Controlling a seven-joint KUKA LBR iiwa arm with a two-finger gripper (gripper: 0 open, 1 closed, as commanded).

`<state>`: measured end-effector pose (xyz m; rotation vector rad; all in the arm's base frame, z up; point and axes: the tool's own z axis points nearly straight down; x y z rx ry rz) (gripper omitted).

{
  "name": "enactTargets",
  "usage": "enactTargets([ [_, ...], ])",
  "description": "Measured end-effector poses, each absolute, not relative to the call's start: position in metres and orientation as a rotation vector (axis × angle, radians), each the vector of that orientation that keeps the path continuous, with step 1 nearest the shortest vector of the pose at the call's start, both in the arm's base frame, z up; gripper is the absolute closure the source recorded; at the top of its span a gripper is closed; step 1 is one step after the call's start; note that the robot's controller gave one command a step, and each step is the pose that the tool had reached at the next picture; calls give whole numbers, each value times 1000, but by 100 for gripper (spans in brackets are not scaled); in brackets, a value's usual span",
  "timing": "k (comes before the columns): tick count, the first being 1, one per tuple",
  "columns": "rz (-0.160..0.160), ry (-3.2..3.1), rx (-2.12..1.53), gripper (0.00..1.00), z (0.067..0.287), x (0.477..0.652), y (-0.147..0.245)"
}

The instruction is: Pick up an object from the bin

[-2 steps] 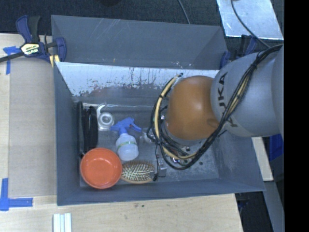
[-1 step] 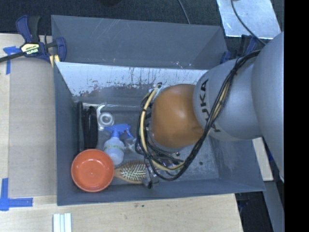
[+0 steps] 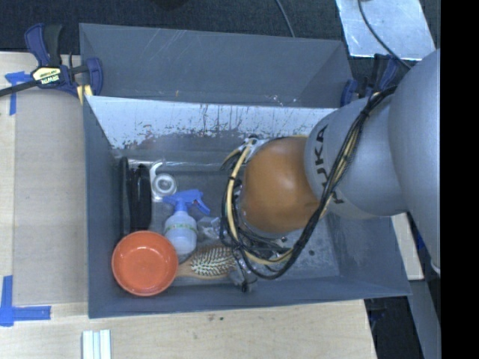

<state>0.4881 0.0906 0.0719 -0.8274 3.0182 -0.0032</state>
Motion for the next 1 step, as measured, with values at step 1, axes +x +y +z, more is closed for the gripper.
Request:
enactTargets([
  [1,-2,3089,-569,100,72,491,103],
])
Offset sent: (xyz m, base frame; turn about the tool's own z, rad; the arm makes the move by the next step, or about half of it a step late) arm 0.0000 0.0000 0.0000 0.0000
